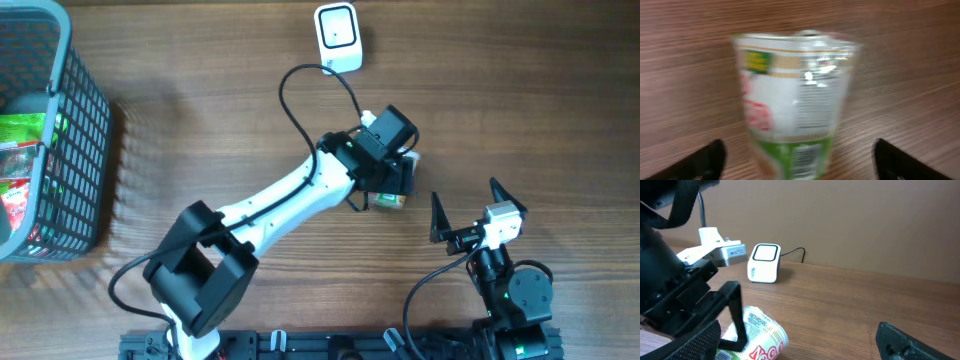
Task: Scan the item barcode
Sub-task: 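Lower the cup noodles onto the table and open the left gripper, then move the left gripper back into the basket and grasp snacks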
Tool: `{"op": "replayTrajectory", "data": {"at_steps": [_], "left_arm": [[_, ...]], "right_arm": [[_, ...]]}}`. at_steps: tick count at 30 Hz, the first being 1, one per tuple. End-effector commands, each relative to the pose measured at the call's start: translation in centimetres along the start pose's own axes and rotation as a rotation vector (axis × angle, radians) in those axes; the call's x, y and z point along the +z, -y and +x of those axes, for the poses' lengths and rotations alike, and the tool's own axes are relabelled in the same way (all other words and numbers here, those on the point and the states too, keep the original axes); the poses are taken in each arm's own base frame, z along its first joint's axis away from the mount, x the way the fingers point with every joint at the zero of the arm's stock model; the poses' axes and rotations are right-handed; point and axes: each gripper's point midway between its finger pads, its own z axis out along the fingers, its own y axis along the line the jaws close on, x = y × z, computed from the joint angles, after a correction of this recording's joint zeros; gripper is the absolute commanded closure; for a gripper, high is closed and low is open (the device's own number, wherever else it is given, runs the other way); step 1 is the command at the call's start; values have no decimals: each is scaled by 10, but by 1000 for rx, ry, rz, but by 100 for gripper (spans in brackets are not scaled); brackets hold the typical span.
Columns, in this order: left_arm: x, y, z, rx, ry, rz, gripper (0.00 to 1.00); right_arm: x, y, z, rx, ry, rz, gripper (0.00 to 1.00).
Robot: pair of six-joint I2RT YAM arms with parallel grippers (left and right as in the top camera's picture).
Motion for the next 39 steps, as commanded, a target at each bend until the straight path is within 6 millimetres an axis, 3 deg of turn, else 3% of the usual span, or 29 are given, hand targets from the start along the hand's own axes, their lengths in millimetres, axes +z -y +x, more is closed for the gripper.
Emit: {"op": "replayTrajectory", "data": {"at_steps": [1, 2, 8, 15, 21, 24, 27, 28, 30, 32, 33, 35, 36, 39], "left_arm": [[-4, -42, -11, -47, 16, -120, 33], [-5, -50, -11, -61, 6, -133, 38], [10, -79, 6, -101, -18, -210, 41], [45, -62, 23, -128, -11, -42, 40], [54, -60, 26, -180, -26, -25, 37], [42, -71, 6, -182, 37, -65, 30], [-38, -92, -59, -171, 143, -100, 23], [-75, -107, -82, -183, 183, -142, 21], [-161, -153, -119, -260, 278, -232, 14], [-227, -197, -135, -374, 369, -287, 5], [-268, -227, -141, -447, 435, -314, 0], [-339, -296, -133, -574, 556, -400, 0], [-369, -334, -117, -640, 604, -463, 0], [-418, -417, -65, -787, 629, -621, 0]], "right_arm": [[0, 2, -1, -2, 6, 10, 0], [0, 2, -1, -2, 6, 10, 0], [0, 2, -1, -3, 6, 10, 0], [0, 2, -1, -2, 6, 10, 0], [0, 2, -1, -2, 5, 10, 0], [0, 2, -1, -2, 6, 10, 0], [0, 2, -1, -2, 6, 10, 0], [0, 2, -1, -2, 6, 10, 0], [0, 2, -1, -2, 6, 10, 0], [0, 2, -1, -2, 6, 10, 0], [0, 2, -1, -2, 5, 10, 0], [0, 2, -1, -2, 5, 10, 0], [0, 2, -1, -2, 6, 10, 0], [0, 2, -1, -2, 6, 10, 0]]}}
